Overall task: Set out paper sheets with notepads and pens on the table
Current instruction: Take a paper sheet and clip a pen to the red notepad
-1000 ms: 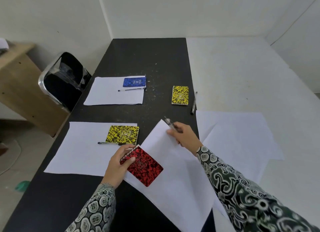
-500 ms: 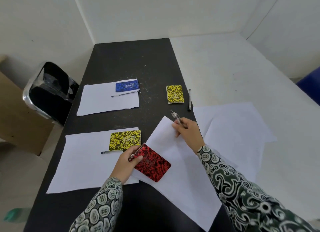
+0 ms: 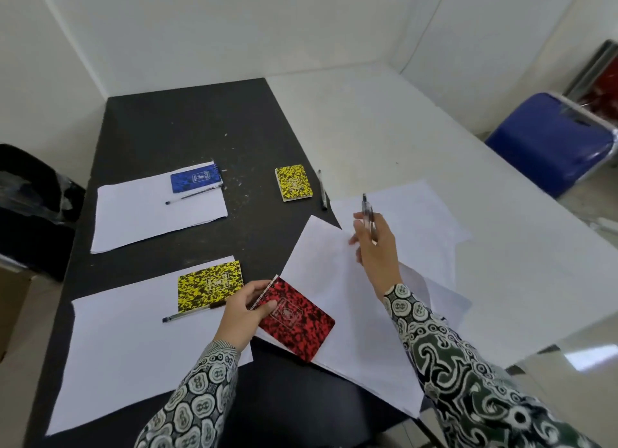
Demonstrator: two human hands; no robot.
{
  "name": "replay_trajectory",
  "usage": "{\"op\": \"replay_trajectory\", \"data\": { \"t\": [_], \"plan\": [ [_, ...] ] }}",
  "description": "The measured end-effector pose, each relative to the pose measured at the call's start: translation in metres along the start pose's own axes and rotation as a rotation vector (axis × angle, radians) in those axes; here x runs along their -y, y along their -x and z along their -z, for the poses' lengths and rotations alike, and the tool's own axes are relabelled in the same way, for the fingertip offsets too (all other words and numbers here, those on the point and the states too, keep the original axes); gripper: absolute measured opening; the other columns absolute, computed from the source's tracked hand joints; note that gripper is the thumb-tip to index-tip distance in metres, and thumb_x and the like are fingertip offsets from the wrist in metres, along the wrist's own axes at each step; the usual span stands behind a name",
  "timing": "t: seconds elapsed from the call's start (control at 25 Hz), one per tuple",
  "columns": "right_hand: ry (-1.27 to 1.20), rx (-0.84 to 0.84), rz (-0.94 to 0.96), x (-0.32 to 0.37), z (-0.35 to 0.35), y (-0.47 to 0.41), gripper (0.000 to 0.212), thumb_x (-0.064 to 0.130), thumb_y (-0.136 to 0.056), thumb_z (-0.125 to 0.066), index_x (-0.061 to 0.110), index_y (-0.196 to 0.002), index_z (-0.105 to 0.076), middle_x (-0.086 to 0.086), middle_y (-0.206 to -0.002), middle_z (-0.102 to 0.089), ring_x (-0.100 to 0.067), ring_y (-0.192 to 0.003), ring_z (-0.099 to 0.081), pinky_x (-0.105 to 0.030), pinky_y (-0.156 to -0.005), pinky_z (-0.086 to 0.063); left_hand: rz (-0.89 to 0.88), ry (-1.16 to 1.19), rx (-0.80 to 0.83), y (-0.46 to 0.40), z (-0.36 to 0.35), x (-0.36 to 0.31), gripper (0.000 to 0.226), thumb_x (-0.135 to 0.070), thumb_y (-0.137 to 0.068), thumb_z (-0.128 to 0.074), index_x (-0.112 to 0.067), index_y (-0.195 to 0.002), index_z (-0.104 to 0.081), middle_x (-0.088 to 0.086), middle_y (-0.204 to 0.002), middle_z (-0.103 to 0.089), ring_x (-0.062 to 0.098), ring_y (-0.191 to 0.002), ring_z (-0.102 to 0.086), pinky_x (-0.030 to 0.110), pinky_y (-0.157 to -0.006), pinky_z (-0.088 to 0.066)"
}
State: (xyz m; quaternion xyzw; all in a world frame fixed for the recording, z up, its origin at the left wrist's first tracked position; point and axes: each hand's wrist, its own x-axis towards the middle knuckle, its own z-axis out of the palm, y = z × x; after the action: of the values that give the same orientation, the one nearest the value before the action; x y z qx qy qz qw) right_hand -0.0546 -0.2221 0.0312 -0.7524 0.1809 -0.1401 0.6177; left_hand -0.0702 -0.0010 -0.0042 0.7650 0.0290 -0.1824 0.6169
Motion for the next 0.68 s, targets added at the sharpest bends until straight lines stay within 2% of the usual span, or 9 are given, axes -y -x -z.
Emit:
{"op": "replay_trajectory", "data": {
  "t": [0.08, 0.16, 0.28, 0.4, 0.52, 0.6, 0.68],
  "plan": [
    [0.042, 0.094, -0.016, -0.003, 0.018, 0.003, 0.024, 0.023, -0.095, -0.04, 0.012, -0.109, -0.056, 0.004, -0.07, -0.053, -0.005, -0.05, -0.042, -0.023, -0.054, -0.035, 0.004, 0.011, 0.024, -0.003, -0.014, -0.009, 0.033, 0.002, -0.081, -0.063, -0.031, -0.086, -0.06, -0.005, -0.096, -0.063, 0.015, -0.099, -0.057, 0.023, -0.077, -0.048],
    [0.051, 0.204, -0.049, -0.008, 0.034, 0.005, 0.029, 0.014, -0.096, -0.035, 0.014, -0.119, -0.052, 0.004, -0.087, -0.054, -0.009, -0.063, -0.044, -0.023, -0.062, -0.039, -0.011, 0.02, 0.041, -0.006, -0.033, -0.02, 0.033, 0.001, -0.08, -0.064, -0.031, -0.086, -0.062, -0.003, -0.097, -0.065, 0.016, -0.099, -0.06, 0.023, -0.075, -0.049],
    [0.139, 0.241, 0.065, -0.012, 0.053, -0.001, 0.034, 0.004, -0.092, -0.044, 0.025, -0.117, -0.054, 0.003, -0.101, -0.053, -0.009, -0.081, -0.053, -0.022, -0.077, -0.049, -0.046, 0.042, 0.059, -0.008, -0.064, -0.04, 0.032, 0.0, -0.08, -0.064, -0.031, -0.088, -0.064, -0.001, -0.098, -0.067, 0.014, -0.096, -0.063, 0.02, -0.074, -0.051],
    [0.137, 0.215, 0.182, -0.012, 0.075, -0.017, 0.031, 0.008, -0.087, -0.056, 0.032, -0.106, -0.06, 0.007, -0.093, -0.054, -0.008, -0.081, -0.054, -0.017, -0.074, -0.049, -0.081, 0.072, 0.019, -0.01, -0.105, -0.058, 0.03, 0.0, -0.08, -0.064, -0.028, -0.092, -0.065, -0.002, -0.097, -0.069, 0.009, -0.092, -0.065, 0.021, -0.076, -0.053],
    [0.172, 0.258, 0.281, -0.012, 0.097, -0.034, 0.037, 0.011, -0.088, -0.054, 0.043, -0.105, -0.056, 0.013, -0.097, -0.046, -0.005, -0.087, -0.052, -0.008, -0.073, -0.043, -0.108, 0.064, -0.019, -0.015, -0.147, -0.075, 0.029, 0.0, -0.082, -0.062, -0.026, -0.094, -0.066, -0.004, -0.096, -0.069, 0.004, -0.088, -0.066, 0.024, -0.08, -0.055],
    [0.175, 0.344, 0.327, -0.016, 0.111, -0.047, 0.045, 0.005, -0.09, -0.047, 0.045, -0.11, -0.051, 0.016, -0.101, -0.041, -0.007, -0.098, -0.049, -0.008, -0.078, -0.041, -0.116, 0.049, -0.063, -0.021, -0.174, -0.082, 0.027, 0.0, -0.083, -0.06, -0.02, -0.1, -0.066, -0.001, -0.098, -0.069, 0.012, -0.093, -0.065, 0.032, -0.085, -0.055],
    [0.186, 0.416, 0.353, -0.023, 0.121, -0.059, 0.045, 0.001, -0.089, -0.045, 0.038, -0.114, -0.054, 0.011, -0.103, -0.045, -0.011, -0.103, -0.049, -0.013, -0.086, -0.042, -0.123, 0.054, -0.106, -0.024, -0.193, -0.085, 0.027, 0.001, -0.083, -0.059, -0.017, -0.103, -0.065, 0.002, -0.099, -0.069, 0.019, -0.096, -0.065, 0.037, -0.088, -0.054]
  ]
}}
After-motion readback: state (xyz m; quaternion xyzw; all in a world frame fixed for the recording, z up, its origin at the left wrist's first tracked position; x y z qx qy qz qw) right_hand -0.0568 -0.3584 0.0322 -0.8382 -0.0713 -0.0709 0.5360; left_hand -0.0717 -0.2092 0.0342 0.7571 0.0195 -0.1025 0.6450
